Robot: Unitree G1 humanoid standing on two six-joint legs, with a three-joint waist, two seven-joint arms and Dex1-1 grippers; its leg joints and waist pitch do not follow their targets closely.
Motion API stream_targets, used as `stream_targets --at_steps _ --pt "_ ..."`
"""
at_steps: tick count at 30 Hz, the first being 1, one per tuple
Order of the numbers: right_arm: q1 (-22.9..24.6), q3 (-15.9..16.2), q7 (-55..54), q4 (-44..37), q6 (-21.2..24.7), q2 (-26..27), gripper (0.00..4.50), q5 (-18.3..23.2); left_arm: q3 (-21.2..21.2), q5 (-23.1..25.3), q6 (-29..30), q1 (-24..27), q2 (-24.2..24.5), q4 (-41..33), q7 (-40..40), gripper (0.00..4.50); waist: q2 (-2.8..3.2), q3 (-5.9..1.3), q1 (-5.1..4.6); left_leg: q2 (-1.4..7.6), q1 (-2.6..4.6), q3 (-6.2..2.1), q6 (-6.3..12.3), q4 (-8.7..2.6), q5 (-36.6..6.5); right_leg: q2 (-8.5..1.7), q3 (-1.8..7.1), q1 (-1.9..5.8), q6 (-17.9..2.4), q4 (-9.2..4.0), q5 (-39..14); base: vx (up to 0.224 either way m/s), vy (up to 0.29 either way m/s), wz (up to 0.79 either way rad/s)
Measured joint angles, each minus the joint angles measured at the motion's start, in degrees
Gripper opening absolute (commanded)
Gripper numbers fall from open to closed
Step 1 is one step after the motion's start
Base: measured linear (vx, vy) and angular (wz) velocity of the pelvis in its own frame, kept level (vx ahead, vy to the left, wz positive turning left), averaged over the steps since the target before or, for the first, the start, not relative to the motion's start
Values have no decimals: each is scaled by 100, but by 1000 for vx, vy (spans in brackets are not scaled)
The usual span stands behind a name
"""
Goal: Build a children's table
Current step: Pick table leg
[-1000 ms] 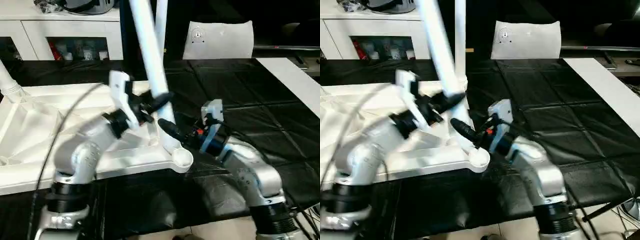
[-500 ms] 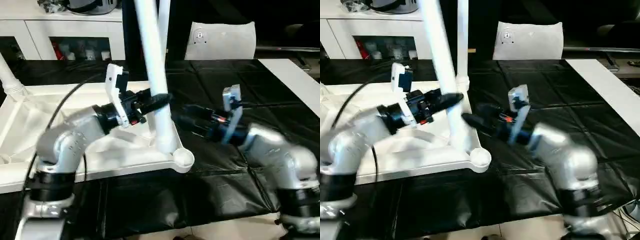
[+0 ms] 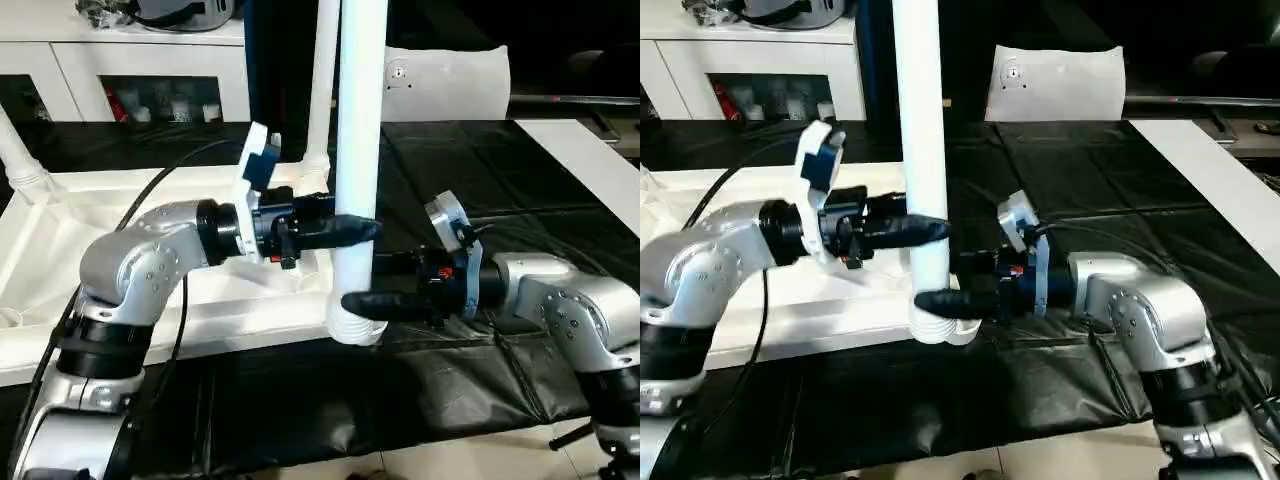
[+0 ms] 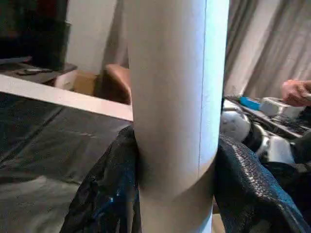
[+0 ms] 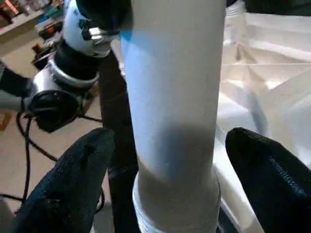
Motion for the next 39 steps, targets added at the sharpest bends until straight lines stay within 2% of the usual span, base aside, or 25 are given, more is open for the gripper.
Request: stream_targets --at_steps 10,11,14,18,22,26,31,39 --pt "-241 257 483 99 -114 -8 410 -37 -245 6 -5 -119 71 116 -469 190 -25 -3 78 0 4 0 0 4 0 -3 0 0 1 3 -1 0 0 0" --pt "-241 287 539 106 -114 -8 382 -37 -247 10 -9 -123 72 145 -503 190 -26 -2 90 0 5 0 0 4 0 -3 0 -1 1 3 -1 0 0 0" --pt "-242 320 611 119 -111 -8 370 -33 -271 30 -32 -154 73 198 -587 190 -33 1 124 0 16 0 0 5 0 -3 0 -1 1 3 -1 0 0 0" --pt "-267 325 735 201 -101 -10 327 -18 -343 77 -112 -246 71 241 -671 190 -38 -1 137 -1 16 0 0 5 0 -4 0 0 1 4 -1 0 0 0" --pt "-277 326 755 249 -101 -7 287 -22 -367 84 -132 -291 52 328 -752 190 -39 -1 136 -1 17 0 0 6 0 -4 0 0 1 6 -1 0 0 0" --pt "-278 326 755 283 -102 0 267 -38 -378 83 -132 -294 37 338 -782 190 -39 -1 137 -1 17 0 0 6 0 -4 0 0 1 8 -1 0 0 0" --pt "-279 333 767 343 -104 55 211 -42 -406 113 -148 -310 -11 360 -827 190 -39 -1 137 -1 19 0 0 6 1 -4 0 0 1 10 -1 0 0 0" --pt "-278 335 787 343 -114 48 193 -94 -401 130 -162 -315 -71 450 -832 190 -39 -1 136 -1 19 -1 0 6 1 -4 0 0 1 10 -1 0 0 0"
